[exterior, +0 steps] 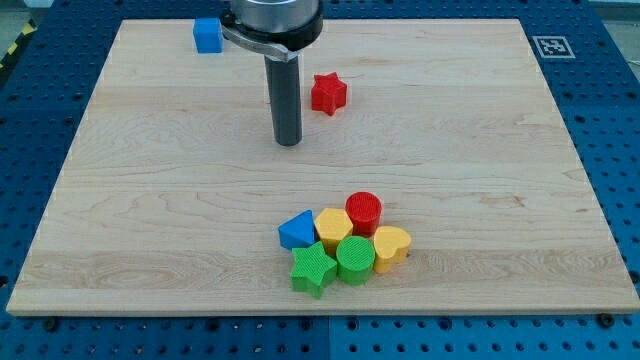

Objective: Move your arm to the yellow heart

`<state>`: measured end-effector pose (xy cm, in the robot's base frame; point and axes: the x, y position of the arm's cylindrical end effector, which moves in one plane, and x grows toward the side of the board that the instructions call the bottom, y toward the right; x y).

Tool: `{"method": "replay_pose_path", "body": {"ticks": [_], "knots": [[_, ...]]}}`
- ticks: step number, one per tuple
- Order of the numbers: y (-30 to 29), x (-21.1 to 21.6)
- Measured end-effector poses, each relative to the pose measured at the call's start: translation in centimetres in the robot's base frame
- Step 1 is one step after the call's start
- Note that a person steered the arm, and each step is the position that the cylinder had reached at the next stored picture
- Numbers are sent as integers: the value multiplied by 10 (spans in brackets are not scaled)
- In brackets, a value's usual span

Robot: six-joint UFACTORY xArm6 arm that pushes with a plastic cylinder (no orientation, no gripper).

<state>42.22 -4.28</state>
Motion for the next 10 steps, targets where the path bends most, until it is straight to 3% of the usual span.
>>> {"method": "replay_pose_path", "body": {"ticks": [5, 6, 10], "knots": [[60, 19], [98, 23], [172, 80]]}}
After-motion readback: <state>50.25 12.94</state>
